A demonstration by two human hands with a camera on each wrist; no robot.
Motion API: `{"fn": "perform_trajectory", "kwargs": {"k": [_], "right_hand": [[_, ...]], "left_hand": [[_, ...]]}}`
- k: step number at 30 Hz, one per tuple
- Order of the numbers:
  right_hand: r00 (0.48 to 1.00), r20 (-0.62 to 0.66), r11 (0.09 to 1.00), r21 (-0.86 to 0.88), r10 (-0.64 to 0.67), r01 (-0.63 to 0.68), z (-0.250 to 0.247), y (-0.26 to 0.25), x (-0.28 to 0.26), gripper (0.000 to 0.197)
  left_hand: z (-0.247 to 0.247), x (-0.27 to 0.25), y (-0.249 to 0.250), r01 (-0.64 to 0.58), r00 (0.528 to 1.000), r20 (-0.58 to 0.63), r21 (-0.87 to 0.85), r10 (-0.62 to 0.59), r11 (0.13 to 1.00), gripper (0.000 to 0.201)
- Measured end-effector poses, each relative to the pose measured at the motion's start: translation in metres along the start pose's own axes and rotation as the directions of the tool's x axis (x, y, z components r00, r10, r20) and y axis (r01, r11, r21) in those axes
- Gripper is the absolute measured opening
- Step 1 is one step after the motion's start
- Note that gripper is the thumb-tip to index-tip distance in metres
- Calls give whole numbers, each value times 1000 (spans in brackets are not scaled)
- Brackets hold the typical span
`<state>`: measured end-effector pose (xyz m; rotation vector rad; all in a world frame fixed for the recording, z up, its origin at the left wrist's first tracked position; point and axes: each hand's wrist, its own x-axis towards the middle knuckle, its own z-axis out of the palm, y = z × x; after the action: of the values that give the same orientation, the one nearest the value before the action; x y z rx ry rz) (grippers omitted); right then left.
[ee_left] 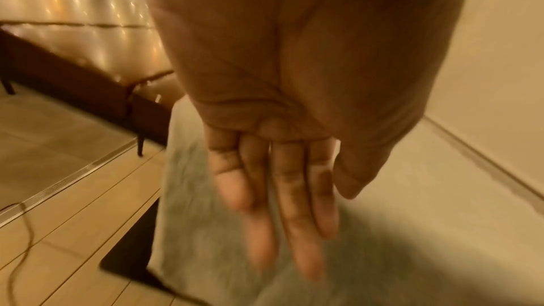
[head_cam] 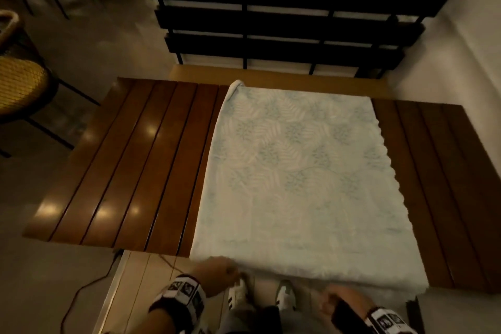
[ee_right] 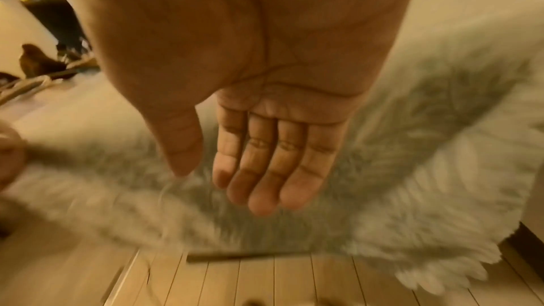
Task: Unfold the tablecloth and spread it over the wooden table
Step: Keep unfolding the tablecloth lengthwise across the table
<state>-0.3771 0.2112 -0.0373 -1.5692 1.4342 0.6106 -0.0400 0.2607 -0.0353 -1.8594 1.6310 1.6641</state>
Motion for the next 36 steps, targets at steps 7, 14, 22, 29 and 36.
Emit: {"fn": "perform_trajectory", "kwargs": {"k": [7, 14, 22, 29, 36], "right_hand": [[968, -252, 948, 311, 20, 61, -99, 7, 8, 26], [799, -545, 932, 359, 254, -51, -227, 32, 73, 7], [691, -661, 935, 349, 290, -59, -393, 33, 217, 39], [792, -595, 981, 191, 139, -29, -463, -9, 296, 65], [756, -627, 965, 263, 188, -22, -479, 20, 306, 58]], "left_hand": [[-113, 26, 0, 7, 892, -450, -71, -38, 997, 18], [-219, 99, 24, 182, 739, -636, -129, -222, 975, 11], [-331, 195, 72, 308, 544, -724, -299, -425, 903, 47], [-412, 276, 110, 315, 463, -799, -257, -384, 914, 50], [-455, 293, 91, 399, 455, -691, -406, -562, 822, 49]]}}
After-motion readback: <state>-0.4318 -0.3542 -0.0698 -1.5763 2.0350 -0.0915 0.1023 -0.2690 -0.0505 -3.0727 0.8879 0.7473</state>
